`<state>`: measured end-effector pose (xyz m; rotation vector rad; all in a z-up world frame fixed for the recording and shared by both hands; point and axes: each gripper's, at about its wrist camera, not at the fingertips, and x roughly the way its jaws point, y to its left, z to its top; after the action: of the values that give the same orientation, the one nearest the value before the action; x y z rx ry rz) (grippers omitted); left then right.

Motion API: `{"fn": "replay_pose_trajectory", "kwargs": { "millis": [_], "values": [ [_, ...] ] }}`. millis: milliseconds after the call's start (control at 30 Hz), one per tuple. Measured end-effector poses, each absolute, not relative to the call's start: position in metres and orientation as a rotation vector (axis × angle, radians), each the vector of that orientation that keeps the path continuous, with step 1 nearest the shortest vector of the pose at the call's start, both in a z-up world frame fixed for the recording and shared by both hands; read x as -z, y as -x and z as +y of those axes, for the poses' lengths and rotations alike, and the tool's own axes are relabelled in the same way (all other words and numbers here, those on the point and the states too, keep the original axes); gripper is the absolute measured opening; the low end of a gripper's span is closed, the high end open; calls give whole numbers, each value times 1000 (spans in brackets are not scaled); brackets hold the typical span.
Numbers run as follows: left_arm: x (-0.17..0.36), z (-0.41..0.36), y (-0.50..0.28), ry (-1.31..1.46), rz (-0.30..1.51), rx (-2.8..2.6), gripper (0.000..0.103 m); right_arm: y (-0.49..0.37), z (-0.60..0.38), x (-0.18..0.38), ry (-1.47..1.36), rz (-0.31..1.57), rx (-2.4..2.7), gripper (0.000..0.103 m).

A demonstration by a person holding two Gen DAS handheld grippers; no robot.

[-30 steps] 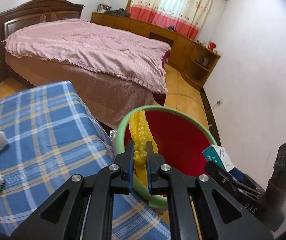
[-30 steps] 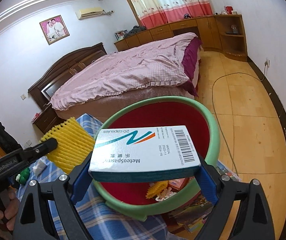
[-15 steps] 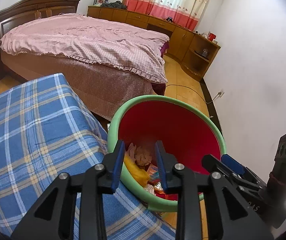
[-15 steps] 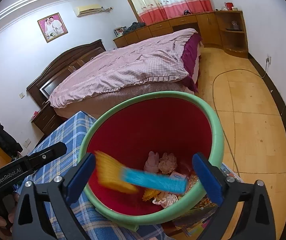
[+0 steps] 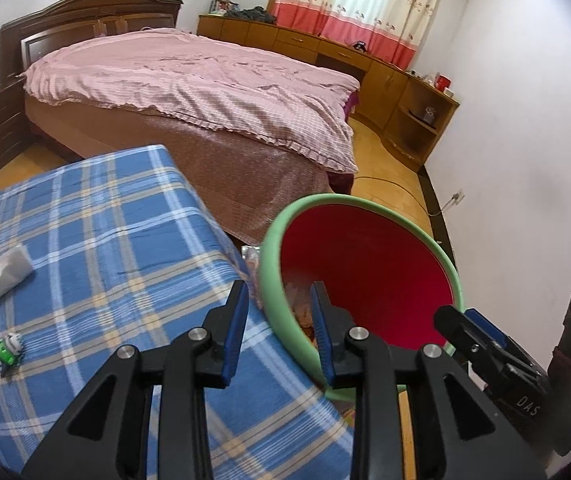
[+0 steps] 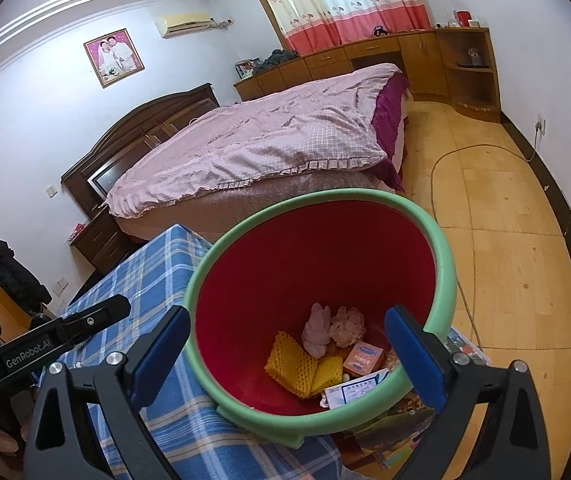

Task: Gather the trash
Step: 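Move both open tools back over the table toward the green figurine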

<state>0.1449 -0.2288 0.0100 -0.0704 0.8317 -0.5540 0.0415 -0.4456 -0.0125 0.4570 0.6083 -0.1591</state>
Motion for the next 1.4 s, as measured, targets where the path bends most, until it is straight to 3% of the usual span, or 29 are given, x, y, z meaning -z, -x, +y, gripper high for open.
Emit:
{"fn": "replay_pose_trajectory", "kwargs": {
  "millis": [733, 1400],
  "values": [
    [-28, -146, -128, 100, 787, 406, 31, -37, -385, -17, -382, 586, 93, 100],
    [-2, -42, -130, 109, 843, 182, 32, -53, -308, -17, -289, 646, 16, 100]
  ]
}}
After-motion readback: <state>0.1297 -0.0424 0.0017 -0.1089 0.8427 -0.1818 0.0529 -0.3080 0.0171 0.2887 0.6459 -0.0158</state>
